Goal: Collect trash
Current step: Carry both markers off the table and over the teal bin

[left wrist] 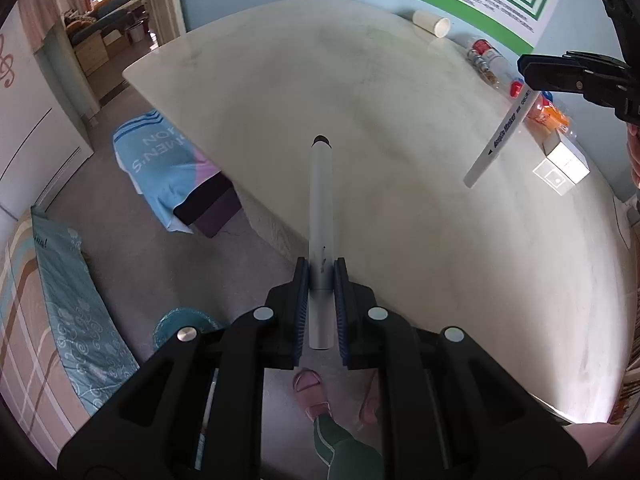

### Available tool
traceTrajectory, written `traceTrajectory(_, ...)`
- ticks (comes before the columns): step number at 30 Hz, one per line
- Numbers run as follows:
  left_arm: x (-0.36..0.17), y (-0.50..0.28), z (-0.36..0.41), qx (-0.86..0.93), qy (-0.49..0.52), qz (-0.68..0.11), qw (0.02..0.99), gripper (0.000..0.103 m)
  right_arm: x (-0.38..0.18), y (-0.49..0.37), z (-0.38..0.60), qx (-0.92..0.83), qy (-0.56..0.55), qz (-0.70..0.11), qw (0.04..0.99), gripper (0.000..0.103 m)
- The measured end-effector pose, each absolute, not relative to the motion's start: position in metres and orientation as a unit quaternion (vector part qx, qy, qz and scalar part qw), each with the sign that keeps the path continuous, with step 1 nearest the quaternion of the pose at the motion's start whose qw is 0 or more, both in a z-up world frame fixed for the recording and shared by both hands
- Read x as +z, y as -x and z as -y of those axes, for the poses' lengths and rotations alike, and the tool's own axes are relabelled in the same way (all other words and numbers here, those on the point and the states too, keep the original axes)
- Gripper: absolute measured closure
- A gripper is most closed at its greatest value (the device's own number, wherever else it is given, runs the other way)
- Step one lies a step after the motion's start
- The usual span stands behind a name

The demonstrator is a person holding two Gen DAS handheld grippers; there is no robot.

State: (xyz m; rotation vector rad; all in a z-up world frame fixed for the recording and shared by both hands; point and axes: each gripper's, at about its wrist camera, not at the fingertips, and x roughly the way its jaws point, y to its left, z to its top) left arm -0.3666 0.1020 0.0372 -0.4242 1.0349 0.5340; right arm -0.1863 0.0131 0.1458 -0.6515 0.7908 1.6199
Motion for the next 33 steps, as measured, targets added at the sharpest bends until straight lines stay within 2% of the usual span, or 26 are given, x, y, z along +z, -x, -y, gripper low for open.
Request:
traceTrajectory(18,0.004,0.513,-0.178,0.364,0.289,-0.468,0.752,0.092,0.136,0.339,-0.171,0.785,0.342,-0.297,0.423,0.09)
traceTrajectory(26,-0.031,0.57,-0.199,0.399,0.333,-0.474,0.711,0.092,0.107,0.404,-0.229,0.798,0.357,-0.308,0.375,0.09)
traceTrajectory(33,-0.063,0.608,-0.218,0.419,0.366,-0.476,0.681,0.092,0.06,0.452,-0.266,0.793,0.384,-0.326,0.342,0.09)
